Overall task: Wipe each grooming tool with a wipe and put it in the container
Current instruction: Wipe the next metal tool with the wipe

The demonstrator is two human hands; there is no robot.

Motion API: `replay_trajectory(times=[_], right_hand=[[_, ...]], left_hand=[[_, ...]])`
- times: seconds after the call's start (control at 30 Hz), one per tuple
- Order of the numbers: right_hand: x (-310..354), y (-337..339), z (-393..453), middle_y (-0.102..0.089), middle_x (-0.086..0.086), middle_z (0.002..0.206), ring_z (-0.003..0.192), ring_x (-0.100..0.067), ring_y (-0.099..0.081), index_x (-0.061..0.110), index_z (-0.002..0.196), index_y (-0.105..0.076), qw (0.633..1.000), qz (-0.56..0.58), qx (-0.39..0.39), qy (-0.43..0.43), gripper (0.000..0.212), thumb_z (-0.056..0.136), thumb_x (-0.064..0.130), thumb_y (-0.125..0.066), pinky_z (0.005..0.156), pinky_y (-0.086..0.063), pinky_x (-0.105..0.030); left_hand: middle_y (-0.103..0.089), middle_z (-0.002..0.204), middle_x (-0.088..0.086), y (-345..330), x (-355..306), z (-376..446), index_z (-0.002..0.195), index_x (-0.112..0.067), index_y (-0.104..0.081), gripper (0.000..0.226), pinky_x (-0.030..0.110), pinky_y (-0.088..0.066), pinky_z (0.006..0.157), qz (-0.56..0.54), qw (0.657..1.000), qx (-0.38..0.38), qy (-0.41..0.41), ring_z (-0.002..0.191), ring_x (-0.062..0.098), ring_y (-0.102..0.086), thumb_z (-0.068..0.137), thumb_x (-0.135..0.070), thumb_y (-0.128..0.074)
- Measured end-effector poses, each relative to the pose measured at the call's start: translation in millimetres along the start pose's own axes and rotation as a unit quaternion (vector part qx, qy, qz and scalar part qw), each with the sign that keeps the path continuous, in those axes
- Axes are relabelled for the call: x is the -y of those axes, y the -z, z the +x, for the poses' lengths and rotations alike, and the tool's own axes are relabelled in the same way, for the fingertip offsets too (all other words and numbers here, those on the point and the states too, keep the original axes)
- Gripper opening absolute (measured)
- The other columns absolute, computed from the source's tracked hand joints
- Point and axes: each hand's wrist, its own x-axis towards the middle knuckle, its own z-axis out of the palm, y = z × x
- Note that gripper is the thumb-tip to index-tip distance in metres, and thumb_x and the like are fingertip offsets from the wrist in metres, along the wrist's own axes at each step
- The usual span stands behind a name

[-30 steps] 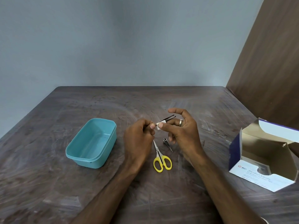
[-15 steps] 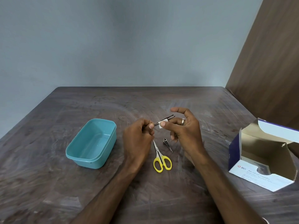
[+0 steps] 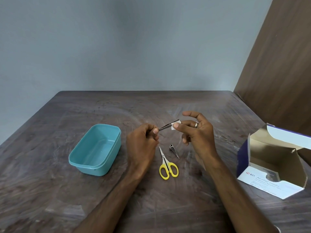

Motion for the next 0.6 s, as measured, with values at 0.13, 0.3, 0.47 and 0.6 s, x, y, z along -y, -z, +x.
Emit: replay_trajectory(times=[0.13,0.3,0.47,0.6], right_hand=[[-1.4,0.9,0.5,-0.076,-0.011,0.079,0.038,-0.018,-0.045,0.009,0.097,-0.07,1.0,0.005,0.001,-0.015,0.026,0.075,0.002,-0.081,0.041,-0.036,-0.024],[-0.7,2.4,1.7,-0.075,-0.01,0.078,0.038,-0.019,-0.045,0.009,0.09,-0.075,0.999,0.016,-0.003,-0.027,0.018,0.075,0.001,-0.077,0.043,-0.036,-0.025],[-0.6,5.1,2.6,-0.071,-0.004,0.074,0.039,-0.019,-0.044,0.012,0.089,-0.077,0.999,0.025,-0.002,-0.033,0.02,0.074,-0.002,-0.075,0.044,-0.036,-0.025],[-0.4,7.6,3.2,-0.067,-0.003,0.07,0.04,-0.019,-0.046,0.011,0.088,-0.077,1.0,0.009,0.004,-0.019,0.02,0.074,-0.004,-0.074,0.044,-0.037,-0.025]], left_hand=[[-0.067,0.064,0.005,-0.3,0.4,0.8,0.076,-0.015,-0.068,0.024,0.023,-0.056,0.054,-0.013,1.0,-0.002,0.011,0.058,0.014,-0.066,0.093,-0.002,-0.058],[-0.067,0.062,0.005,-1.3,0.8,0.3,0.077,-0.01,-0.069,0.02,0.036,-0.059,0.059,-0.022,1.0,0.001,0.006,0.06,0.02,-0.067,0.093,-0.003,-0.059],[-0.065,0.059,-0.004,-5.5,6.9,0.9,0.075,-0.016,-0.067,0.02,0.047,-0.058,0.06,-0.027,1.0,0.008,0.004,0.061,0.021,-0.068,0.091,-0.006,-0.06],[-0.064,0.058,-0.009,-5.1,9.4,0.6,0.076,-0.019,-0.068,0.016,0.047,-0.058,0.062,-0.011,1.0,0.009,-0.018,0.061,0.017,-0.067,0.088,-0.013,-0.059]])
